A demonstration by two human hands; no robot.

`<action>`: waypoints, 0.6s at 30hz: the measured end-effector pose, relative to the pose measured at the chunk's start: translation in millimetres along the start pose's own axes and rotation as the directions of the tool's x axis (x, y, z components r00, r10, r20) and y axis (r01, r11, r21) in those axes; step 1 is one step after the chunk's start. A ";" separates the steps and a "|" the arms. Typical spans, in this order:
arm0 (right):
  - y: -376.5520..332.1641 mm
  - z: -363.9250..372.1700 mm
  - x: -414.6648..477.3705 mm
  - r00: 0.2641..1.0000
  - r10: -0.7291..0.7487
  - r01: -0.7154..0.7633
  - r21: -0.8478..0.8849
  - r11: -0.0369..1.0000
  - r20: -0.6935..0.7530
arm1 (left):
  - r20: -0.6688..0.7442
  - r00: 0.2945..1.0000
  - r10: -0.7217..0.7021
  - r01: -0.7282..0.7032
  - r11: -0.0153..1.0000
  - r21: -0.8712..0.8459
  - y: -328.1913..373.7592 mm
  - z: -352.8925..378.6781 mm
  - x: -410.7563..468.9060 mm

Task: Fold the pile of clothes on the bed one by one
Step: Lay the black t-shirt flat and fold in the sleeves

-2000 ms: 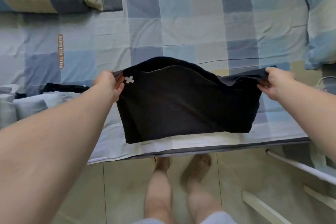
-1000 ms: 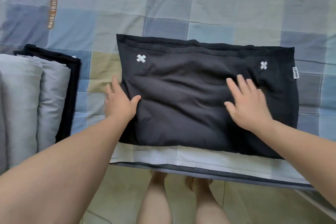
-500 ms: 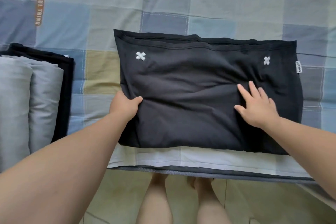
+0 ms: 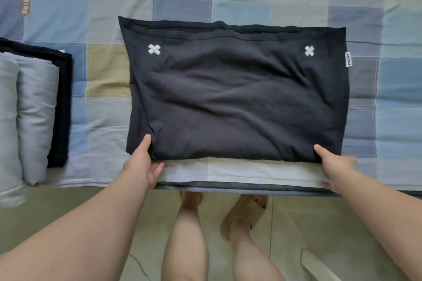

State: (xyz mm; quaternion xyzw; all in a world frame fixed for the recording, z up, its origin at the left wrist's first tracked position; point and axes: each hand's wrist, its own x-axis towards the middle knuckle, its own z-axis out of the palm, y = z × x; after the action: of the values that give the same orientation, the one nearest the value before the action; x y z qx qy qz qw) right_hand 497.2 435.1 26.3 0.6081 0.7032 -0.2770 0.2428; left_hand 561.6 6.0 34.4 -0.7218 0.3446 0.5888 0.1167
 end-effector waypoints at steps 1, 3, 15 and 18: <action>1.5 -3.0 2.7 0.997 0.035 -0.043 0.135 0.990 0.066 | 0.064 0.998 0.004 0.000 0.998 -0.056 -6.2 4.7 -3.0; 0.4 -6.7 9.3 0.981 0.003 -0.070 0.342 0.937 0.194 | 0.155 0.988 0.024 -0.002 0.990 -0.143 -16.5 14.6 -7.9; 16.7 -40.1 -28.0 0.896 -0.017 -0.234 0.504 0.831 0.444 | 0.055 0.998 0.020 -0.014 0.995 -0.100 -38.3 1.6 -33.2; 18.1 -69.0 -60.3 0.912 0.019 -0.236 0.485 0.842 0.411 | 0.001 1.000 -0.022 0.022 0.994 -0.109 -35.2 -15.2 -64.3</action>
State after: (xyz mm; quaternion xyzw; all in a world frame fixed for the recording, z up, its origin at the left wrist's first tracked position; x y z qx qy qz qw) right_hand 523.4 440.9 115.8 0.6298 0.4950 -0.5562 0.2211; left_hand 591.1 46.4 90.0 -0.7311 0.3040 0.6050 0.0838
